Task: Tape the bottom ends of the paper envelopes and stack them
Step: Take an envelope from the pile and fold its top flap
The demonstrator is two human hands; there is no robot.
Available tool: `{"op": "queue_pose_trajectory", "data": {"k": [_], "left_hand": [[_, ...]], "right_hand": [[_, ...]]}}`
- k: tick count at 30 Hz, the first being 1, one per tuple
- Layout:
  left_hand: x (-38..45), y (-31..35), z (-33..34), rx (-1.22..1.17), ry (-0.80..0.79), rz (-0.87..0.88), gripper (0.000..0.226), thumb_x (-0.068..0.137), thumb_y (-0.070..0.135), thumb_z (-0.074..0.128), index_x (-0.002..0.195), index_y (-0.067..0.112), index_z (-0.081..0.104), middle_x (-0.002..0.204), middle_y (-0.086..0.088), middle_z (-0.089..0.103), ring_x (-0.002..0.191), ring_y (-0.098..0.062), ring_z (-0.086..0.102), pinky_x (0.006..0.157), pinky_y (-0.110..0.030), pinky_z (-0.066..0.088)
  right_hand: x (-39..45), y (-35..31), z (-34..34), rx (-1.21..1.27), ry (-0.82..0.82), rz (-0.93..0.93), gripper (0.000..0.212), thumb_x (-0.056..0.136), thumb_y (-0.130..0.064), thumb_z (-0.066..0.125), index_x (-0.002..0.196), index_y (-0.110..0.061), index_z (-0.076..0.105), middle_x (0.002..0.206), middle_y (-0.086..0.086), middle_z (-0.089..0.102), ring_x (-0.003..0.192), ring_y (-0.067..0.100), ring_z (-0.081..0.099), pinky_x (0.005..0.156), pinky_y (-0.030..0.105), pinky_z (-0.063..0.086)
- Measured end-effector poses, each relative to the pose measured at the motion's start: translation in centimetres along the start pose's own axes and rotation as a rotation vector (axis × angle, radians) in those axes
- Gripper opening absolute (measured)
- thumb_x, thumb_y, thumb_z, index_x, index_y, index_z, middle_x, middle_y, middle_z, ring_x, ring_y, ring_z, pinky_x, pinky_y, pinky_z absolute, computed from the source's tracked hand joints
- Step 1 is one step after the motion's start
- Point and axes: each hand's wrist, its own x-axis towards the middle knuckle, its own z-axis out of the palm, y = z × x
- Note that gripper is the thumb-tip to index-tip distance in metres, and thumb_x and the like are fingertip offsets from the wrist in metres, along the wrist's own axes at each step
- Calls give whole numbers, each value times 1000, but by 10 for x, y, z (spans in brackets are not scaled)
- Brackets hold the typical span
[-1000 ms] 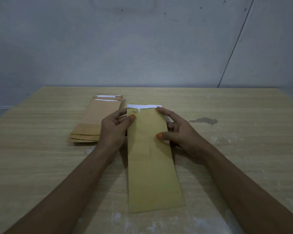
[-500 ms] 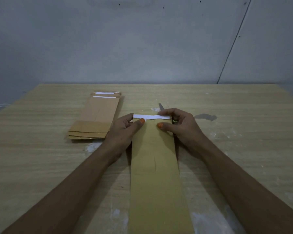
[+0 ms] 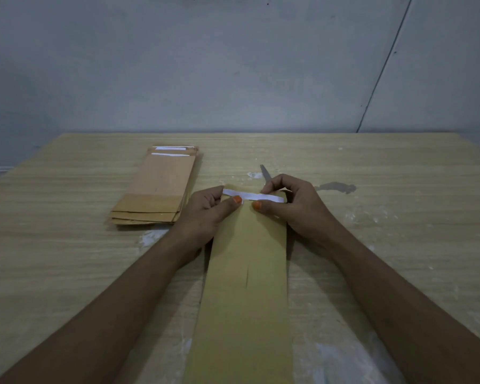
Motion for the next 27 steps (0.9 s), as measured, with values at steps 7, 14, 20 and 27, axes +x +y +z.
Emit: {"op": "queue_pose_trajectory", "data": {"k": [7, 14, 20, 27], "left_hand": [[0, -4, 1, 37, 4, 11, 19, 100, 12, 56, 110, 4, 70, 99, -14, 76, 86, -25, 72, 72, -32, 58], [-1, -1, 3, 48, -7, 4, 19, 100, 16, 56, 107, 8, 72, 96, -12, 76, 84, -23, 73, 68, -31, 57], [-2, 1, 4, 55, -10, 12, 17, 99, 15, 57, 105, 10, 72, 93, -10, 77, 80, -21, 73, 68, -30, 58], [-4, 3, 4, 4, -65, -1, 20, 98, 14, 56, 109, 4, 70, 95, -15, 76, 81, -23, 73, 67, -30, 59]], "right_hand": [[0, 3, -1, -363, 42, -252, 15, 81, -11, 77, 83, -16, 64, 87, 2, 61, 82, 12, 56, 70, 22, 42], [-1, -2, -2, -401, 61, -273, 16, 80, -16, 80, 88, -14, 65, 90, 0, 62, 83, 5, 55, 69, 10, 38], [-1, -2, -5, -306, 6, -117, 19, 78, -28, 82, 84, -25, 64, 96, -3, 62, 90, 8, 57, 72, 16, 42], [0, -4, -5, -196, -7, -92, 21, 74, -20, 85, 79, -22, 65, 96, 2, 64, 89, 12, 60, 70, 17, 47]]}}
